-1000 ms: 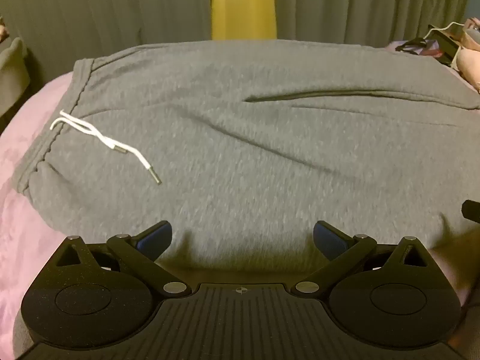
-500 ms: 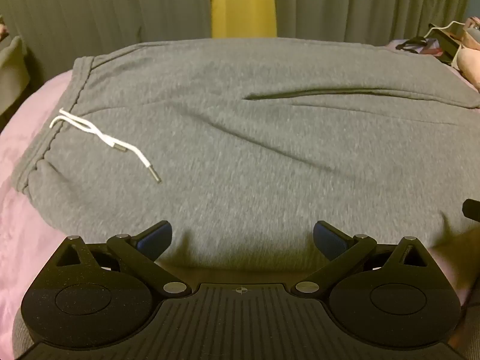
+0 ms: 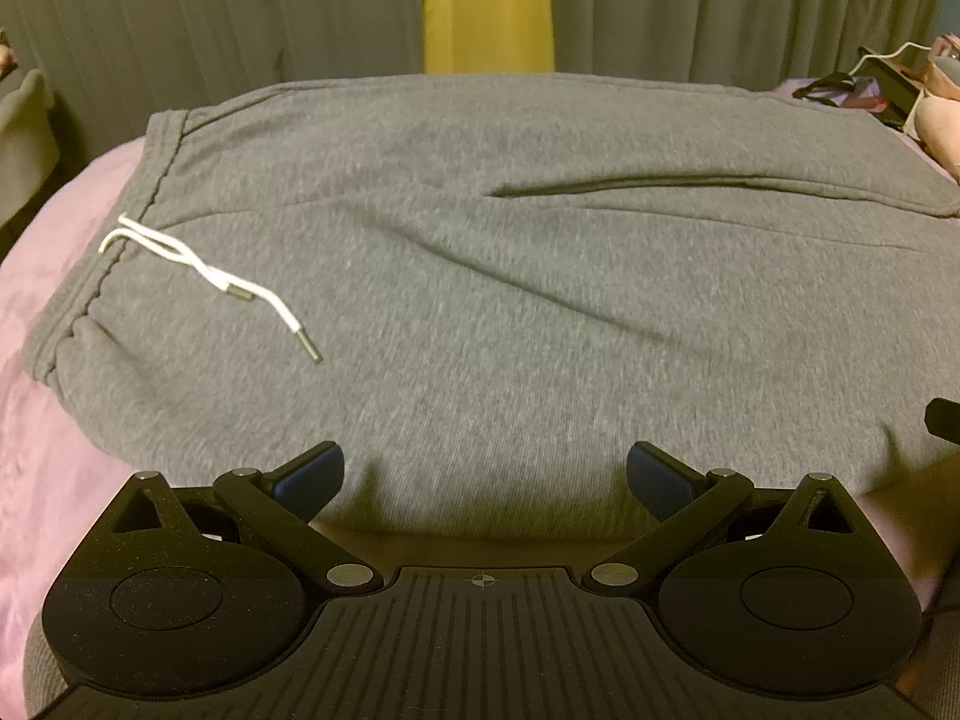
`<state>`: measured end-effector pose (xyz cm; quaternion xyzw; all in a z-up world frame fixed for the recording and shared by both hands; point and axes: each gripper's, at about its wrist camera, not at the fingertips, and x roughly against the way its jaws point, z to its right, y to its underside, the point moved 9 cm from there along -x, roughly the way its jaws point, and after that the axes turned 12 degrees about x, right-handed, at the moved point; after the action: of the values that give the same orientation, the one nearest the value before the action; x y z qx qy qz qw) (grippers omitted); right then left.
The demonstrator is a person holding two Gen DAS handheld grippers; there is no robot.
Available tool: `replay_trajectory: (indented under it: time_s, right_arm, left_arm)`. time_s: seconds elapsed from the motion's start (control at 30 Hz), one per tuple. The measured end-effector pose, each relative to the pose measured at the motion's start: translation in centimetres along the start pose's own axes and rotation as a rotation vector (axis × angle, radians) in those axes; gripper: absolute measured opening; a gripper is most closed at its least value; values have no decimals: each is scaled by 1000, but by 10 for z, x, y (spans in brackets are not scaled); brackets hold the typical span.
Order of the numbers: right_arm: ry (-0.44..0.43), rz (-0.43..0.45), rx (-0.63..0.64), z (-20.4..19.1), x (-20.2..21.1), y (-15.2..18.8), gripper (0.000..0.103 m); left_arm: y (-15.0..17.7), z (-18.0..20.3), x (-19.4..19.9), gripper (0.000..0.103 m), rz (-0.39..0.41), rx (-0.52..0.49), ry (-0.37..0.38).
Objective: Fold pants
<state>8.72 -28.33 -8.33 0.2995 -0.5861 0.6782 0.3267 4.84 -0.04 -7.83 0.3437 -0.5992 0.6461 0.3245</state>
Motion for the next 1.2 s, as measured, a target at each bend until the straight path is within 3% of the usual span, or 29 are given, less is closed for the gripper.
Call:
replay_trajectory:
  time_s: [1.2]
  right_arm:
    - [0,-2,1,-1,0,2,99]
  left_arm:
    - [5,-2,-3,103,-9,5,-1]
